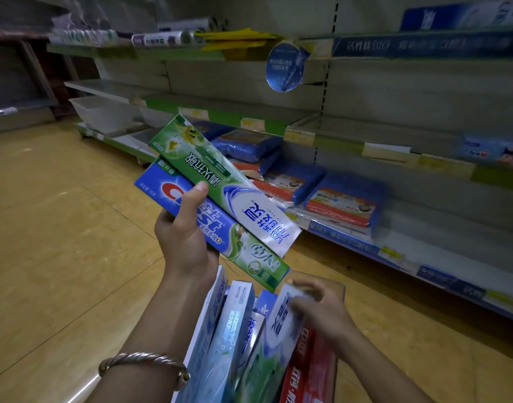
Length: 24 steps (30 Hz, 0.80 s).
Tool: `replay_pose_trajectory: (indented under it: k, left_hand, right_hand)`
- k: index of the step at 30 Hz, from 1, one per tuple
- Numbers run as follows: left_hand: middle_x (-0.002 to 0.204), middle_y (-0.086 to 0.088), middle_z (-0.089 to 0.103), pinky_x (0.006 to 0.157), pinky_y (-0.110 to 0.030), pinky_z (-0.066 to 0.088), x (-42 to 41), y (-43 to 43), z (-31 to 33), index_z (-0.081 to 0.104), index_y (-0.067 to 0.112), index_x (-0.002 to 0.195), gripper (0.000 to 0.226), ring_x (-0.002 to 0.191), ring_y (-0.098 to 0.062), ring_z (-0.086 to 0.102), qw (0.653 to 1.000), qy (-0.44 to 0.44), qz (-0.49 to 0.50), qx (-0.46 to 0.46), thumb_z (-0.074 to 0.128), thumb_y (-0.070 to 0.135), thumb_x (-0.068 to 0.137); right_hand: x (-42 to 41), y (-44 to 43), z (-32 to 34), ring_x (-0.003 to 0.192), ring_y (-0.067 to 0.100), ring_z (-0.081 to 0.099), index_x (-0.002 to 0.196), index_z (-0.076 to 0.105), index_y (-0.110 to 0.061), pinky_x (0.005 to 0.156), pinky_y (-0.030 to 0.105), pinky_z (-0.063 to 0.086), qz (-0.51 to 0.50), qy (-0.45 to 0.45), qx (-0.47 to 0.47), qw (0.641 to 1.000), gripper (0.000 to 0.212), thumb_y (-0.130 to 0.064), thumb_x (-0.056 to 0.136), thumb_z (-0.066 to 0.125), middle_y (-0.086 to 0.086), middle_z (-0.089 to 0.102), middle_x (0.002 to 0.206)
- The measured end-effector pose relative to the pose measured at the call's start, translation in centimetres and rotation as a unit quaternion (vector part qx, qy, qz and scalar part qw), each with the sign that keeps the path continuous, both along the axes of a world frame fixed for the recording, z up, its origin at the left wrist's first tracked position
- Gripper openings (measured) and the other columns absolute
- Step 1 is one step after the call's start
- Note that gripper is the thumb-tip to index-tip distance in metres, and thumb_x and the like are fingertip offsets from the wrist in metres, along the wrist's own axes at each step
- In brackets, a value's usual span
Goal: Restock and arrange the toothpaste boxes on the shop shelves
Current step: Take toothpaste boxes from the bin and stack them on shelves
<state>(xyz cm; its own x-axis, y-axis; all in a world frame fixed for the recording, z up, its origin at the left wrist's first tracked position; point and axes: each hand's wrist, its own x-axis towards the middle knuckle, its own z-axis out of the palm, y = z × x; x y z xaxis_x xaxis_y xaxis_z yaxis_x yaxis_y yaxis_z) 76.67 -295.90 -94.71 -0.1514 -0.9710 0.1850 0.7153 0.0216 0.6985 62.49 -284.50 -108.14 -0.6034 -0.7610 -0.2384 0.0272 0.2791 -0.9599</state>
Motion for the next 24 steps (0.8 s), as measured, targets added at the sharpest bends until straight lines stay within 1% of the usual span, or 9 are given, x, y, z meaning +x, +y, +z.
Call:
replay_pose_trajectory:
  k: [3, 6, 7, 10, 12, 14, 19, 21, 24]
  left_hand:
    - [0.081, 0.003, 0.070, 0.072, -0.033, 0.057, -0.2, 0.0, -0.1, 0.062, 0.017, 0.085, 0.015, 0.075, -0.016, 0.069, 1.000, 0.004, 0.002, 0.004, 0.067, 0.019, 0.072]
    - [0.083, 0.001, 0.070, 0.076, -0.037, 0.058, -0.4, 0.2, -0.3, 0.062, 0.017, 0.086, 0.017, 0.076, -0.018, 0.069, 1.000, -0.004, -0.005, 0.012, 0.068, 0.021, 0.071]
    - [0.084, 0.001, 0.070, 0.077, -0.039, 0.058, -0.4, 0.2, -0.4, 0.062, 0.017, 0.087, 0.018, 0.077, -0.019, 0.069, 1.000, -0.008, -0.010, 0.012, 0.068, 0.022, 0.071]
    - [0.084, 0.003, 0.071, 0.081, -0.042, 0.058, -0.6, 0.2, -0.6, 0.062, 0.020, 0.088, 0.019, 0.078, -0.019, 0.069, 1.000, -0.014, -0.013, 0.017, 0.068, 0.025, 0.071]
    - [0.084, 0.003, 0.071, 0.079, -0.040, 0.058, -0.7, 0.3, -0.7, 0.063, 0.021, 0.088, 0.018, 0.078, -0.018, 0.069, 1.000, -0.012, -0.015, 0.021, 0.068, 0.025, 0.071]
    - [0.086, 0.002, 0.070, 0.078, -0.038, 0.058, -1.0, 0.3, -0.9, 0.063, 0.021, 0.089, 0.020, 0.078, -0.018, 0.069, 0.999, -0.008, -0.018, 0.035, 0.068, 0.026, 0.070]
    - [0.105, -0.008, 0.061, 0.081, -0.041, 0.054, -2.8, 1.1, -1.5, 0.061, 0.019, 0.095, 0.025, 0.088, -0.024, 0.063, 0.994, 0.012, -0.017, 0.109, 0.071, 0.024, 0.074]
    - [0.108, -0.009, 0.062, 0.078, -0.040, 0.054, -3.8, 1.8, -1.0, 0.061, 0.017, 0.098, 0.017, 0.090, -0.026, 0.063, 0.989, 0.023, -0.035, 0.139, 0.066, 0.024, 0.083]
    - [0.089, -0.003, 0.070, 0.064, -0.030, 0.057, -5.3, 2.9, 1.6, 0.062, 0.018, 0.091, 0.010, 0.074, -0.018, 0.069, 0.984, 0.040, -0.080, 0.155, 0.055, 0.026, 0.090]
  right_hand:
    - [-1.9, -0.4, 3.3, 0.070, 0.019, 0.060, 0.105, 0.066, -0.019, 0.056, 0.026, 0.050, -0.119, -0.085, -0.115, 0.983, 0.028, -0.002, 0.084, 0.059, 0.007, 0.066, 0.089]
    - [-3.2, -0.5, 6.7, 0.067, 0.013, 0.055, 0.097, 0.063, -0.017, 0.044, 0.016, 0.045, -0.230, -0.175, -0.229, 0.929, 0.017, -0.006, 0.088, 0.055, 0.002, 0.059, 0.075]
    - [-3.3, -0.5, 7.7, 0.069, 0.011, 0.056, 0.101, 0.062, -0.017, 0.045, 0.017, 0.046, -0.253, -0.193, -0.262, 0.911, 0.018, -0.007, 0.088, 0.055, 0.001, 0.059, 0.076]
    - [-3.6, -0.4, 10.1, 0.083, 0.011, 0.063, 0.117, 0.061, -0.018, 0.062, 0.024, 0.051, -0.282, -0.204, -0.335, 0.876, 0.031, -0.009, 0.088, 0.059, 0.002, 0.065, 0.092]
    - [-3.8, -0.4, 11.2, 0.097, 0.017, 0.062, 0.123, 0.058, -0.019, 0.068, 0.028, 0.052, -0.278, -0.215, -0.373, 0.859, 0.038, -0.006, 0.087, 0.058, 0.006, 0.064, 0.107]
    - [-3.9, -0.4, 12.2, 0.102, 0.022, 0.060, 0.127, 0.055, -0.018, 0.069, 0.029, 0.053, -0.251, -0.238, -0.414, 0.842, 0.043, -0.001, 0.087, 0.056, 0.009, 0.061, 0.117]
    - [-2.9, -0.1, 14.6, 0.093, 0.024, 0.063, 0.108, 0.051, -0.016, 0.076, 0.035, 0.058, -0.150, -0.292, -0.465, 0.822, 0.033, 0.007, 0.085, 0.047, 0.010, 0.064, 0.099]
    - [-2.7, 0.4, 15.8, 0.097, 0.028, 0.064, 0.111, 0.047, -0.013, 0.078, 0.034, 0.059, -0.107, -0.299, -0.473, 0.822, 0.040, 0.006, 0.076, 0.050, 0.016, 0.063, 0.103]
    - [-3.5, 1.6, 18.1, 0.091, 0.025, 0.068, 0.109, 0.041, -0.015, 0.071, 0.028, 0.058, -0.065, -0.264, -0.462, 0.844, 0.051, -0.001, 0.063, 0.057, 0.019, 0.060, 0.108]
